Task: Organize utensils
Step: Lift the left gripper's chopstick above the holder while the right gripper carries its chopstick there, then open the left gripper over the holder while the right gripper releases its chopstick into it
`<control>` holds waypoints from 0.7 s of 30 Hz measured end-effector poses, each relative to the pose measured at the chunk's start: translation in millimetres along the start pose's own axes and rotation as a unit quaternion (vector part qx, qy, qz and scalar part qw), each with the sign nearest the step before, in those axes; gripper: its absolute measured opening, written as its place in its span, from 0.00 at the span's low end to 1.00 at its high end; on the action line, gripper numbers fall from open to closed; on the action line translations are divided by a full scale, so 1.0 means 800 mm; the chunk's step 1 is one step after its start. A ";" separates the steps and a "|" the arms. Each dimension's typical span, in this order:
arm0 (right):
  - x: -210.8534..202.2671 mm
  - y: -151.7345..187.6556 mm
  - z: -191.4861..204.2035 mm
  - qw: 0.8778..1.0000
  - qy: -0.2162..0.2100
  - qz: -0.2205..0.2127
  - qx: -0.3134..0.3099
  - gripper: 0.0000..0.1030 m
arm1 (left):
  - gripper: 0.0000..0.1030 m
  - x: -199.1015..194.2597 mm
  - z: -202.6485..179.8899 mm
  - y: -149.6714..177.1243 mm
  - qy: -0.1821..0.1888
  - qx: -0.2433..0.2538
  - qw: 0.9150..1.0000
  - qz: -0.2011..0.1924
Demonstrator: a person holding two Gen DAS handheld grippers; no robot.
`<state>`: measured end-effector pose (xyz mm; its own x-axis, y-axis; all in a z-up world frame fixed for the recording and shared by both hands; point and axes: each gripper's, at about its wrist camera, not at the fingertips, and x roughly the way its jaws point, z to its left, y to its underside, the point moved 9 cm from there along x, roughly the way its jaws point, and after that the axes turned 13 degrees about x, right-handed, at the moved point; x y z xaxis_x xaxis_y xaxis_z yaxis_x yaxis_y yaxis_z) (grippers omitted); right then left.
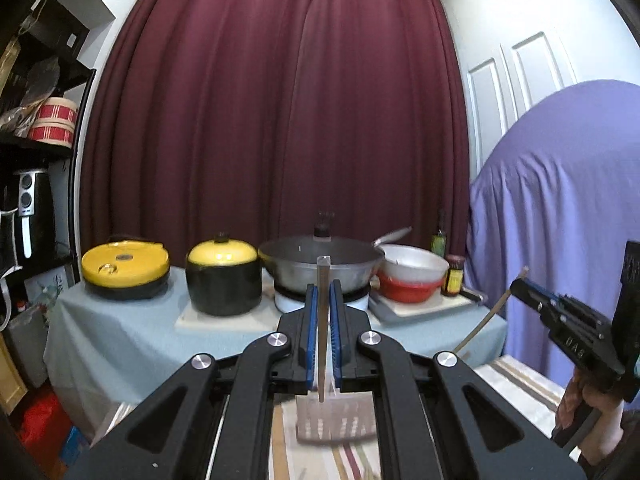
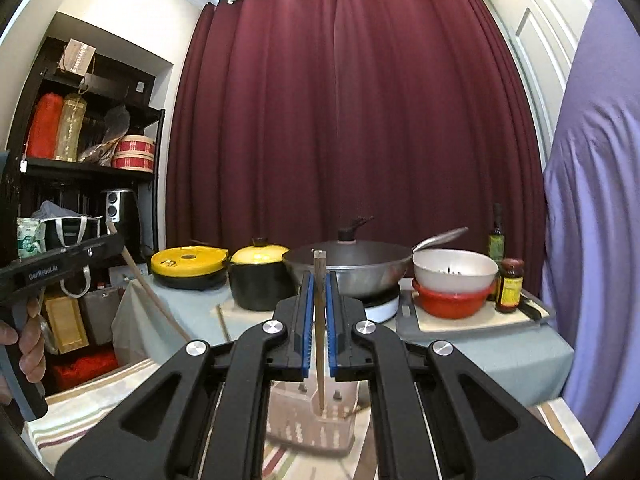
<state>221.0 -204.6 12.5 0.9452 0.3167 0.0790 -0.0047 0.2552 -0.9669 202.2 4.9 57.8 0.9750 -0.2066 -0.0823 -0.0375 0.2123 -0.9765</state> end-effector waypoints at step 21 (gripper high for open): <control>0.123 0.101 -0.031 0.994 0.033 0.104 0.008 0.07 | 0.07 0.131 -0.008 0.090 0.019 0.011 0.996 0.090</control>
<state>321.8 -175.8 -63.7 0.9425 0.3040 -0.1385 -0.2069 0.2056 -0.9565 300.4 -7.7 -22.1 0.9438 -0.1993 -0.2637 -0.2057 0.2702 -0.9406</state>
